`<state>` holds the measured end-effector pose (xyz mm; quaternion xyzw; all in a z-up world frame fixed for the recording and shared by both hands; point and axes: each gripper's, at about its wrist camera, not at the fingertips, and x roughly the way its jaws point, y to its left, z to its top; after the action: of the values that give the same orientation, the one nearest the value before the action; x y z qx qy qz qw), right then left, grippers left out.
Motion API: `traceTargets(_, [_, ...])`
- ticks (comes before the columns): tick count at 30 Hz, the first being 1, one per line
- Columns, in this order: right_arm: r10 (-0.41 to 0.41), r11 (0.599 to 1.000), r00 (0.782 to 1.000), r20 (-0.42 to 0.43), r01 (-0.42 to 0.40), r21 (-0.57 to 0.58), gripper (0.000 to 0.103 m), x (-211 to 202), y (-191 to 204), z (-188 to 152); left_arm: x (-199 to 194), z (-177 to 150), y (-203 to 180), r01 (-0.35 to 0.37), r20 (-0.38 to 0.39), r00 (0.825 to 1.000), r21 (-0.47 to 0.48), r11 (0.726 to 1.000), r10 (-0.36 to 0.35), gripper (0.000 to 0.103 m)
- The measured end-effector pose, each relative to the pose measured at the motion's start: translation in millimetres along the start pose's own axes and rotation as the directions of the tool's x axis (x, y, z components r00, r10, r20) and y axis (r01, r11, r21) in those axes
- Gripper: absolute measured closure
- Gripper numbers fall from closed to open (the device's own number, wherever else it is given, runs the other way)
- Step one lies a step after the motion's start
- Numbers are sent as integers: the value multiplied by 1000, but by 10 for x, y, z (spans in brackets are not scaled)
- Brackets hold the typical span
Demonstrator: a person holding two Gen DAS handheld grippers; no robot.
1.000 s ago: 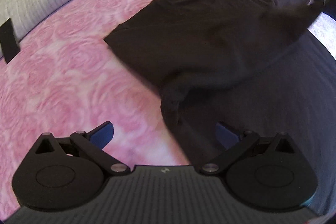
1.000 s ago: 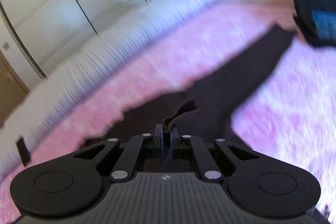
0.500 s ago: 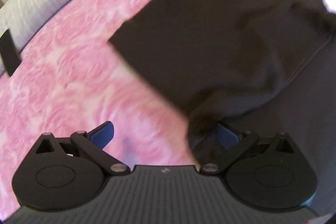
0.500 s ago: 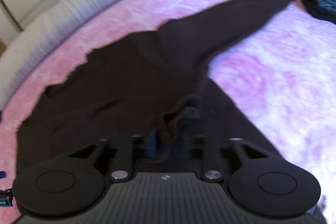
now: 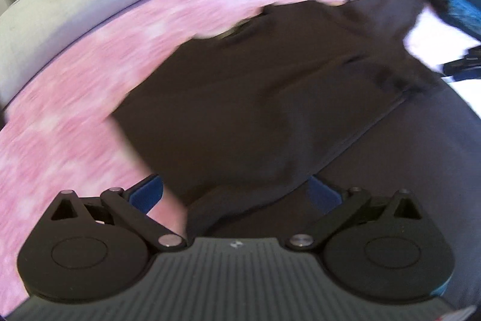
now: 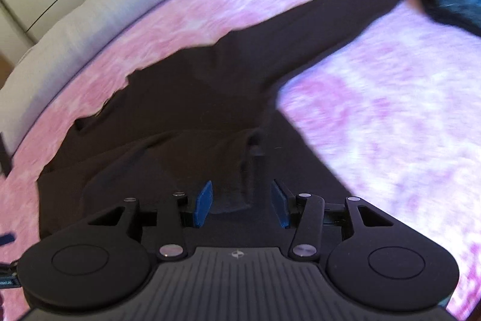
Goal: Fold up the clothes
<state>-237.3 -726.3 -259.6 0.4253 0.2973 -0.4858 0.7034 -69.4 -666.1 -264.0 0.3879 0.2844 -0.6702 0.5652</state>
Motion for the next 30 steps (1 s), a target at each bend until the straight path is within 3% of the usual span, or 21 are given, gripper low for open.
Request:
traceTargets(2, [43,999,999,-23,-43,23,56,211,-69,137,117,120,-207,15,-8,1000,36,999,-15,2])
traceTargets(5, [129,983,985,-113,-112,144,53,692,-352,365,297,254,-491,-36,-37,999,63,997,39,2])
traceTargets(6, [168,973,975,-147,-140,182,54,825,-437,428,354,287,-574,-59,-47,997,67,996,62,2])
traceTargets(7, [201,968,968,-149,-173,180,62,877,-484,501,401,299,-633,-85,-57,994,62,994,89,2])
traceTargets(8, [228,969,967,-114,-213,127,93,831,-487,584,442,300,-697,-108,-72,991,49,993,112,2])
traceTargets(10, [286,958,957,-47,-286,16,93,739,-491,749,538,311,-843,-146,-117,982,18,989,148,2])
traceTargets(12, [306,946,952,-20,-306,-102,90,680,-517,899,621,357,-1002,-176,-166,971,1,984,174,2])
traceTargets(14, [289,947,956,-57,-294,-130,55,728,-688,1010,653,445,-1159,-180,-188,966,-10,984,175,2])
traceTargets(18, [237,970,968,-80,-240,-27,55,750,-1299,1382,736,749,-1502,-152,-179,972,28,988,154,2])
traceTargets(23, [86,996,996,37,-87,24,52,678,-2174,2081,986,1191,-1807,-101,-151,982,58,993,109,2])
traceTargets(27, [3,994,987,158,-21,109,49,784,-2818,2642,1147,1462,-2099,-71,-126,989,92,993,82,2])
traceTargets(30, [-35,983,977,209,-4,185,49,998,-3127,2867,1253,1600,-2295,-50,-123,990,117,992,65,2])
